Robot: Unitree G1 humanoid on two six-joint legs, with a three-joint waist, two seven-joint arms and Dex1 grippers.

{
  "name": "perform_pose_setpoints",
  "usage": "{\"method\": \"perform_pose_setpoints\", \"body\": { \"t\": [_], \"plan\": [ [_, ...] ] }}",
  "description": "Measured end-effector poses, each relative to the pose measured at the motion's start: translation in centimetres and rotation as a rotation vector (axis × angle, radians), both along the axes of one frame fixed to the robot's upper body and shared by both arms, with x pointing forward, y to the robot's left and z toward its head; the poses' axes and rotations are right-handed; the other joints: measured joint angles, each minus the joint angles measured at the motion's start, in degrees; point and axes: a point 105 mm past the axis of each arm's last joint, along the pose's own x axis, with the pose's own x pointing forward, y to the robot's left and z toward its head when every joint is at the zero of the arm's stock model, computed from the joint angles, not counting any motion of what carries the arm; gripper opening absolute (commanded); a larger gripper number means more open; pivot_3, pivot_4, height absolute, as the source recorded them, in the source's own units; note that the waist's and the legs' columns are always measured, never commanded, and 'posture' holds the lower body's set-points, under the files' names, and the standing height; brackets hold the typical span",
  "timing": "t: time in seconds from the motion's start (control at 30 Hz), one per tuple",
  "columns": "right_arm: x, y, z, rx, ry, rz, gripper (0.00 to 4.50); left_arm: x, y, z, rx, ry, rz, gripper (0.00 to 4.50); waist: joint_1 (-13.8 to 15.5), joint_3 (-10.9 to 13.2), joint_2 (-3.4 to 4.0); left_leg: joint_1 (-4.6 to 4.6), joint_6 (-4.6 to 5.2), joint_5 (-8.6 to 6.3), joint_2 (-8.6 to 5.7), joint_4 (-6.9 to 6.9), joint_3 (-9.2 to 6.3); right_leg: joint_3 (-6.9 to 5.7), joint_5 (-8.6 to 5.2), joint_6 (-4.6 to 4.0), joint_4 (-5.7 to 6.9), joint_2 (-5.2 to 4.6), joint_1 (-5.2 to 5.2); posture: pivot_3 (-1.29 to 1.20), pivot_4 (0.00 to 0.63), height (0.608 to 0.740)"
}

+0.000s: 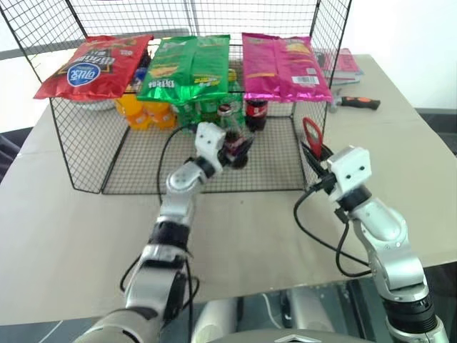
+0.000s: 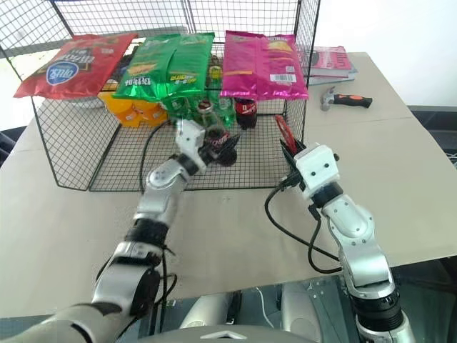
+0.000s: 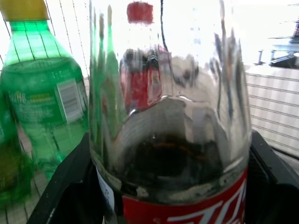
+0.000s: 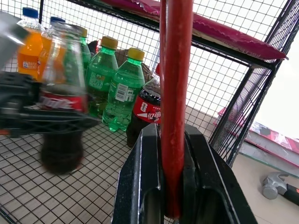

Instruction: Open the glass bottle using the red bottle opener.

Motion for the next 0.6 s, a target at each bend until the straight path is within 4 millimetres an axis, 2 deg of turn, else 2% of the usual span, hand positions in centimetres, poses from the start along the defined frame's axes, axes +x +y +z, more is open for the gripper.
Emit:
{"method": "perform_pose_setpoints", "body": {
  "t": [0.03, 0.07, 0.3, 0.4, 0.6],
  "plan": [
    [0.0, 0.1, 0.0, 0.000, -0.002, 0.005, 0.00, -0.4, 0.2, 0.0, 0.002, 0.003, -0.007, 2.81, 0.0, 0.0, 0.00, 0.01, 0.00, 0.00, 0.00, 0.00, 0.00, 0.01, 0.00, 0.00, 0.01, 0.00, 0.01, 0.00, 0.150, 0.740],
    [0.2, 0.1, 0.2, -0.001, -0.011, 0.014, 0.00, -2.4, 0.8, -0.1, 0.011, 0.021, -0.042, 2.81, -0.2, 0.0, 0.01, 0.03, 0.00, 0.00, 0.00, 0.00, 0.07, 0.08, 0.00, 0.00, 0.00, -0.01, 0.01, 0.00, 0.150, 0.740],
    [1.2, 0.2, 0.3, -0.005, -0.016, 0.047, 0.00, -7.4, 2.6, -0.7, 0.062, 0.082, -0.079, 2.81, 0.0, 0.0, 0.02, 0.06, 0.00, 0.00, 0.02, -0.03, 0.08, 0.09, 0.00, -0.01, 0.01, -0.01, 0.01, 0.00, 0.150, 0.740],
    [1.4, 0.5, 0.2, -0.008, -0.013, 0.070, 0.00, -8.5, 2.9, -1.7, 0.089, 0.105, -0.078, 2.81, 0.3, 0.0, 0.02, 0.06, 0.00, 0.00, 0.01, -0.03, 0.07, 0.04, 0.00, -0.01, 0.00, -0.02, 0.02, 0.00, 0.150, 0.740],
    [1.6, 1.1, 0.4, -0.007, -0.025, 0.108, 0.00, -9.2, 2.8, -2.0, 0.093, 0.051, -0.037, 2.81, 0.2, 0.0, 0.02, 0.08, 0.00, 0.00, 0.01, -0.03, 0.12, 0.08, 0.00, -0.02, 0.01, -0.02, 0.03, 0.00, 0.150, 0.740]
  ]
}}
